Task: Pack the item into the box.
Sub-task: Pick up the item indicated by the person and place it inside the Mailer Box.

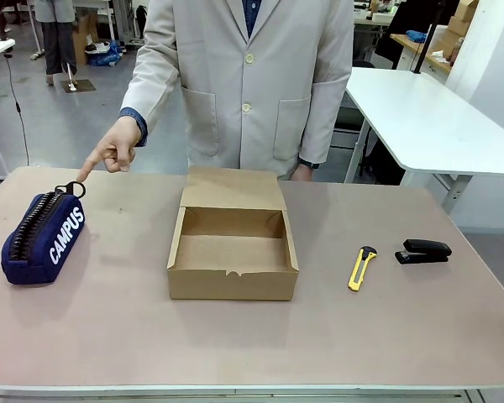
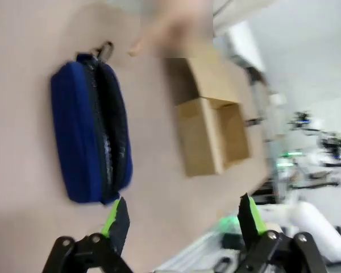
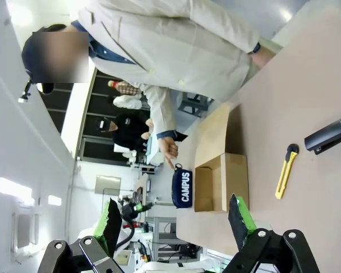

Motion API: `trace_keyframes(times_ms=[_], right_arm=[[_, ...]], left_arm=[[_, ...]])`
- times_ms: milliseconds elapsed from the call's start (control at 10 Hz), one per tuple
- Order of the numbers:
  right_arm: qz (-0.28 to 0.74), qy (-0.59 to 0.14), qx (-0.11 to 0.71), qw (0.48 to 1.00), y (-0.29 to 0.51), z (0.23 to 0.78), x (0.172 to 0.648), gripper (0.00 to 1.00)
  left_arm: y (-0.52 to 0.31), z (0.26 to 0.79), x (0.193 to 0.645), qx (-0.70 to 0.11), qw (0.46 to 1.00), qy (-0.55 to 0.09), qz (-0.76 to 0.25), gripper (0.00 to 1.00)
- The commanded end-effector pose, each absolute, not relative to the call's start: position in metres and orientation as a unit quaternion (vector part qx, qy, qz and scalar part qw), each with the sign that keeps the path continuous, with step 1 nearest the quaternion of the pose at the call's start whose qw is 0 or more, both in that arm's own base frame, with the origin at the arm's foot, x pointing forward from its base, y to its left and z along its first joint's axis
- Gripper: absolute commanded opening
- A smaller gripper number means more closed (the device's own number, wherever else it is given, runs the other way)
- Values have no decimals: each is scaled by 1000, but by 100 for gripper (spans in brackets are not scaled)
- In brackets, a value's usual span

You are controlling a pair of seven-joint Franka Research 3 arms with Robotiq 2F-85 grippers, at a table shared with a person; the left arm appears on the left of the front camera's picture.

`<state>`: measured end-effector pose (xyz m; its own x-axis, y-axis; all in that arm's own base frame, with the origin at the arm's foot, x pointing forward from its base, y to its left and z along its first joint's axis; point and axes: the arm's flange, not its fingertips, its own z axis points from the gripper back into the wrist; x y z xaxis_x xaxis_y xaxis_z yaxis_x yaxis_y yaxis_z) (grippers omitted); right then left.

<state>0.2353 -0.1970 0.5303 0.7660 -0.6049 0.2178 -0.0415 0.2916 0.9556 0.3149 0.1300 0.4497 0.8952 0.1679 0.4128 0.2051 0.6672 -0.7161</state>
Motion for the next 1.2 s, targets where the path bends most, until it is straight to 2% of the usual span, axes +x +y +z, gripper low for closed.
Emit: trace_keyframes(times_ms=[0, 100, 200, 300, 400, 500, 700, 1100], right_arm=[[-176, -297, 568, 747, -198, 533, 238, 100], [-176, -297, 568, 747, -198, 533, 238, 100], [-176, -297, 568, 747, -198, 533, 238, 100], [-176, -297, 568, 747, -198, 533, 238, 100], [-176, -297, 568, 747, -198, 533, 238, 100], [-176, -297, 568, 747, -198, 533, 238, 100], [-176, -297, 568, 747, -198, 533, 238, 100], [-176, -297, 568, 747, -198, 533, 238, 100]], left_arm=[[40, 444, 331, -193, 969, -143, -51, 100], [21, 442, 335, -102, 980, -155, -68, 100], [16, 448, 339, -74, 979, -189, -27, 100], [46, 470, 356, -258, 940, -218, -44, 100], [46, 470, 356, -258, 940, -218, -44, 100], [10, 469, 370, -172, 960, -215, -49, 100], [14, 460, 390, -79, 987, -134, -24, 100], [8, 438, 413, -62, 994, -88, -14, 100]])
